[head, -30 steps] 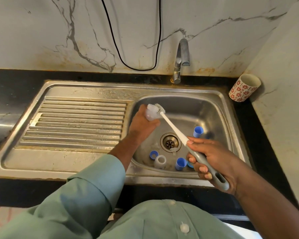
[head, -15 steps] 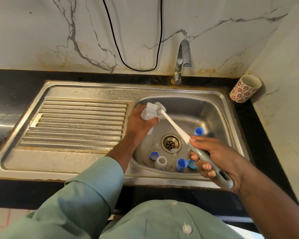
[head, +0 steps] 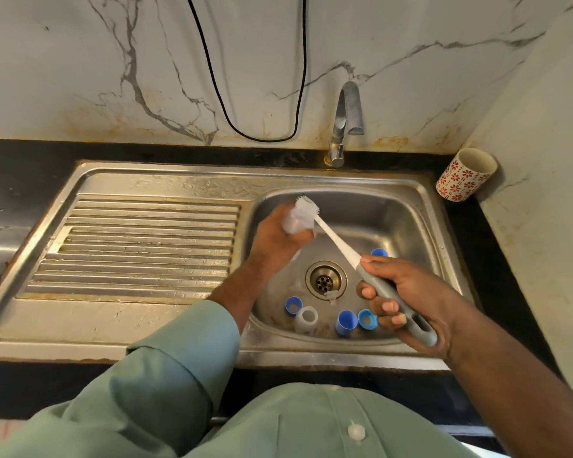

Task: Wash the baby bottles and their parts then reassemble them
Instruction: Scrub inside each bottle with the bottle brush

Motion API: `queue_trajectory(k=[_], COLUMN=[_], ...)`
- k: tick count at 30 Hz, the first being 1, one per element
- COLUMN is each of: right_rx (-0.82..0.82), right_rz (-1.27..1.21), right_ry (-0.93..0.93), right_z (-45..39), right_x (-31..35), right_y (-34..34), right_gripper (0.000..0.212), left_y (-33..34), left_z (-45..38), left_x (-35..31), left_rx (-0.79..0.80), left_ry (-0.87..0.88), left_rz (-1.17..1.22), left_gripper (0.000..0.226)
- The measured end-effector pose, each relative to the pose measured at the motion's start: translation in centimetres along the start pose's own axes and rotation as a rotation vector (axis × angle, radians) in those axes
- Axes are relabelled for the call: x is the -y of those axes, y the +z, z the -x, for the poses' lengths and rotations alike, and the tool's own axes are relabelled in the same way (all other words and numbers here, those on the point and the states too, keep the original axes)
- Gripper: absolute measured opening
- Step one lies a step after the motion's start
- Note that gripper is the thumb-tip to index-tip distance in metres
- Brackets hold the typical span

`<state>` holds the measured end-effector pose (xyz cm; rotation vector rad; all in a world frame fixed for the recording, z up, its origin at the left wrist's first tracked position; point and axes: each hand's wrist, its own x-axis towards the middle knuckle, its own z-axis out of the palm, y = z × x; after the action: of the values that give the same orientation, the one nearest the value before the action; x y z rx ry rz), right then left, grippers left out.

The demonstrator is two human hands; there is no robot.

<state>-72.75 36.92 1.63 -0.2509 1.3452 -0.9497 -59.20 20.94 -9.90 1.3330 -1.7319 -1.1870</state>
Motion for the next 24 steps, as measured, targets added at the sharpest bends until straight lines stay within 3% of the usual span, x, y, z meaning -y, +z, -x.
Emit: queue_trajectory(k=[5, 10, 15, 20, 22, 24], right_rx=[0.014, 0.029, 0.089, 0.034, 0.041, 0.045], right_rz=[0.009, -0.072, -0.009, 0.037, 0.120, 0.194], right_ry=[-0.028, -0.004, 0.025, 0.006, -0.044, -0.107], right_z=[0.0, 0.0, 1.6, 0.8, 1.4, 2.1], right_x=[0.4, 1.4, 1.3, 1.6, 1.4, 0.9], right_y=[-0.1, 0.3, 0.0, 0.1, 0.2, 0.4], right_gripper=[0.012, 0.014, 0.023, 0.020, 0.013, 0.021], left_y=[0.0, -0.2, -1.8, -1.2, -1.7, -2.5], left_z=[-0.9, -0.6, -0.7, -0.5, -1.0, -1.4], left_x=[0.0, 0.5, 1.4, 0.1, 0.0, 0.2], left_rx=[-0.016, -0.016, -0.061, 0.094, 0.009, -0.067], left_ry=[-0.023, -0.008, -0.183, -0.113, -0.188, -0.337], left_rz=[0.148, 0.273, 0.469, 0.371, 0.507, 0.699], left_gripper=[0.068, 0.046, 0.030, 0.034, 0.037, 0.041])
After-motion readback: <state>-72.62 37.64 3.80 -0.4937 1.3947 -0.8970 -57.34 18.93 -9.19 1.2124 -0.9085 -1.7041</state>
